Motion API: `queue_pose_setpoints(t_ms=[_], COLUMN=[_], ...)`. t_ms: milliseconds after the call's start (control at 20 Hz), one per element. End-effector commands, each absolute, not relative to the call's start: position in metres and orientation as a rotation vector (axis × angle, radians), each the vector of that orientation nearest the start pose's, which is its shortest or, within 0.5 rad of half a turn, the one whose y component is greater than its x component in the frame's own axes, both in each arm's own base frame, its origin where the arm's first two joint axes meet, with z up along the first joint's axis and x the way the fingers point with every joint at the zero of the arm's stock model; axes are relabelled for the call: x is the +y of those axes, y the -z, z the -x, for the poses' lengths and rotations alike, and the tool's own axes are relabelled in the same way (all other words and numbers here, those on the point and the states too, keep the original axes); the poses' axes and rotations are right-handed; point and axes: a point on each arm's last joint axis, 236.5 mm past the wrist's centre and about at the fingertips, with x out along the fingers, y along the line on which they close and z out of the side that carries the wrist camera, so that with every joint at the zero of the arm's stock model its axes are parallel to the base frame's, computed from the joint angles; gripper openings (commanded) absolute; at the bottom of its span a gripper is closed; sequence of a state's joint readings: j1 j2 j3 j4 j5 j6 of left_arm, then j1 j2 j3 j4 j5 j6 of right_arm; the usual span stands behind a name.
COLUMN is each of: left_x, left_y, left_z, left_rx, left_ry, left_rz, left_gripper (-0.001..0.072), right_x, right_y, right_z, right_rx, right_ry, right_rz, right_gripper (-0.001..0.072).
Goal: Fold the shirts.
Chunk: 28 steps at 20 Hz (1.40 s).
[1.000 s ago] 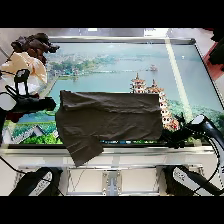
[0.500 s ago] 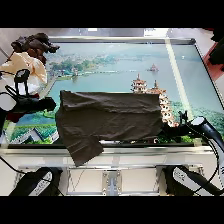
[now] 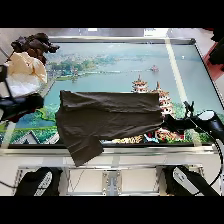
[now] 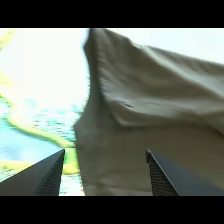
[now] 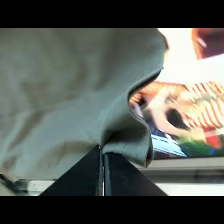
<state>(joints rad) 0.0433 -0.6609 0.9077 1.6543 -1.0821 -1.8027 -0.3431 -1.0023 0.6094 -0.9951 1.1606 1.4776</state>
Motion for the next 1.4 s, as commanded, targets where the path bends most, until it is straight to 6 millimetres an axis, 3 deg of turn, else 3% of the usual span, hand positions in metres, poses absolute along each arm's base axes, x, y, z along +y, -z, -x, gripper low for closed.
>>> queue_pose_setpoints(t_ms=[0, 50, 100, 150, 200, 300, 350, 450, 550, 650, 850, 1000, 1150, 1200, 1350], left_x=[0.112, 0.111, 0.098, 0.079, 0.060, 0.013, -0.011, -0.055, -0.080, -0.086, -0.104, -0.099, -0.081, -0.078, -0.076], left_y=[-0.137, -0.114, -0.085, -0.055, -0.029, 0.011, 0.026, 0.050, 0.068, 0.082, 0.094, 0.098, 0.105, 0.106, 0.108], left_z=[-0.229, -0.212, -0.205, -0.203, -0.204, -0.209, -0.208, -0.195, -0.184, -0.172, -0.140, -0.122, -0.100, -0.104, -0.129], left_rx=[0.705, 0.725, 0.766, 0.821, 0.870, 0.956, 1.010, 1.160, 1.264, 1.350, 1.570, 1.643, 1.709, 1.689, 1.579], left_ry=[-0.669, -0.711, -0.711, -0.702, -0.678, -0.563, -0.503, -0.389, -0.351, -0.387, -0.385, -0.420, -0.479, -0.482, -0.445], left_rz=[0.321, 0.388, 0.482, 0.604, 0.699, 0.880, 0.957, 1.057, 1.143, 1.162, 1.145, 1.088, 0.964, 0.959, 0.981], left_gripper=[0.0570, 0.0564, 0.0441, 0.0147, 0.0022, 0.0026, 0.0139, 0.0297, 0.0303, 0.0302, 0.0302, 0.0302, 0.0315, 0.0377, 0.0377], right_x=[0.030, 0.031, 0.034, 0.035, 0.037, 0.041, 0.043, 0.047, 0.052, 0.054, 0.056, 0.059, 0.058, 0.058, 0.064], right_y=[0.016, 0.012, 0.010, 0.009, 0.008, 0.004, 0.002, -0.001, -0.006, -0.008, -0.011, -0.014, -0.014, -0.015, -0.023], right_z=[-0.277, -0.279, -0.281, -0.282, -0.283, -0.285, -0.286, -0.289, -0.292, -0.293, -0.296, -0.298, -0.299, -0.301, -0.306], right_rx=[1.284, 1.271, 1.264, 1.258, 1.254, 1.240, 1.232, 1.217, 1.196, 1.189, 1.175, 1.164, 1.157, 1.151, 1.118], right_ry=[-0.071, -0.076, -0.090, -0.094, -0.105, -0.133, -0.151, -0.178, -0.212, -0.222, -0.239, -0.249, -0.246, -0.246, -0.278], right_rz=[-0.723, -0.728, -0.735, -0.742, -0.746, -0.748, -0.745, -0.748, -0.754, -0.759, -0.760, -0.777, -0.779, -0.783, -0.802], right_gripper=[0.0035, 0.0035, 0.0035, 0.0035, 0.0035, 0.0035, 0.0035, 0.0035, 0.0036, 0.0036, 0.0036, 0.0035, 0.0035, 0.0035, 0.0036])
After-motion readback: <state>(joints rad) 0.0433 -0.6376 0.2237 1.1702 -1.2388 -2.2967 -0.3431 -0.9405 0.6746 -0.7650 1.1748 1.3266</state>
